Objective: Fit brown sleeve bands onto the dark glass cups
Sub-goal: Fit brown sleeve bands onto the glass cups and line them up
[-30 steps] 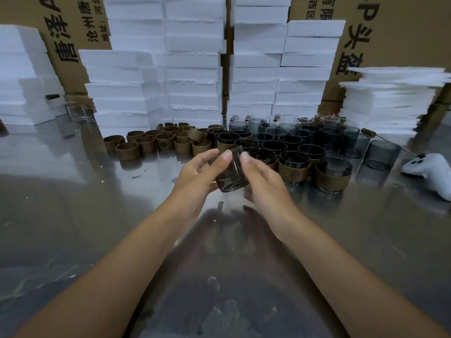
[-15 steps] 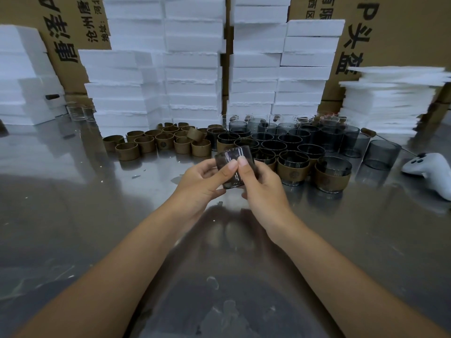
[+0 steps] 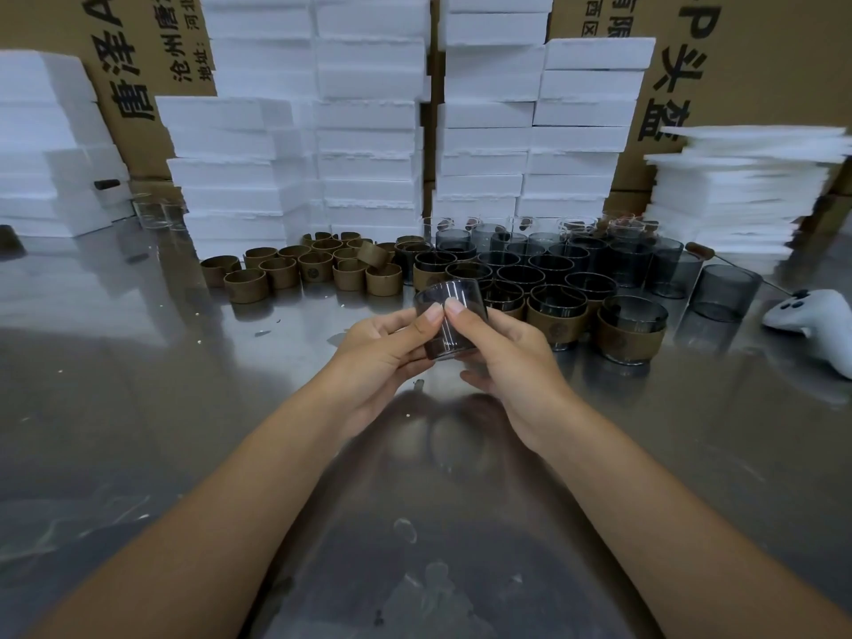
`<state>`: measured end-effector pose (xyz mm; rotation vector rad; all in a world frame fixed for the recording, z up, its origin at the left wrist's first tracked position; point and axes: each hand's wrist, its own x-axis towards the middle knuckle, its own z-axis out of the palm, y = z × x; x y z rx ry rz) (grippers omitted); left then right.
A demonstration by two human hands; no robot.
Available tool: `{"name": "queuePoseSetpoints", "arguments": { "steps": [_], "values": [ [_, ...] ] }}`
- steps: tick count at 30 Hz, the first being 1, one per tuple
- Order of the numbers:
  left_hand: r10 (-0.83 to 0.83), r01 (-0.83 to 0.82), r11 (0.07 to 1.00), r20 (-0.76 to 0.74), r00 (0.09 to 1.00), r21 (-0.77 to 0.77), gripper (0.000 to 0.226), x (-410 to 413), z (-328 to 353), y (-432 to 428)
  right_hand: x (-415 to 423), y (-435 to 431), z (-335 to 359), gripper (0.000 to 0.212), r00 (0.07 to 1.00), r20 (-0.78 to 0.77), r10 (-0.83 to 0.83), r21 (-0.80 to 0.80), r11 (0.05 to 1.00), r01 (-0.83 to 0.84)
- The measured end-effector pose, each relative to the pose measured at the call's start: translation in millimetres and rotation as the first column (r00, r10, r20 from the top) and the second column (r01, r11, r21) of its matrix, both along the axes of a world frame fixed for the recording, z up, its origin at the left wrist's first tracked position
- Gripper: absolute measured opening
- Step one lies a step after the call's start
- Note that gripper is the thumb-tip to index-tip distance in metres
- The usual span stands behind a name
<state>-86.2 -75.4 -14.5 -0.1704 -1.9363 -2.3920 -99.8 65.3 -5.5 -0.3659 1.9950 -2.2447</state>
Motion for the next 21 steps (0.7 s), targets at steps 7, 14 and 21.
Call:
{"name": "queuePoseSetpoints", "arguments": {
  "steps": [7,14,21],
  "values": [
    [-0.03,0.028,0.998,0.034,0.999,0.056,0.042,-0.9,1.3,0.1,1.6,1.2,0.5,0.021,0.999,-0.039,-0.028,-0.076,0.997,0.025],
    [-0.076,0.067,0.992,0.085,0.993,0.105,0.038,-0.5,2.8,-4.2,1.2,3.7,2.2,0.02,1.0,-0.027,0.013,-0.116,0.993,-0.016],
    [-0.121,0.104,0.984,0.116,0.986,0.146,0.039,1.6,4.4,-6.5,0.8,3.6,3.2,0.021,1.0,0.018,0.013,-0.124,0.992,-0.011]
  ]
}}
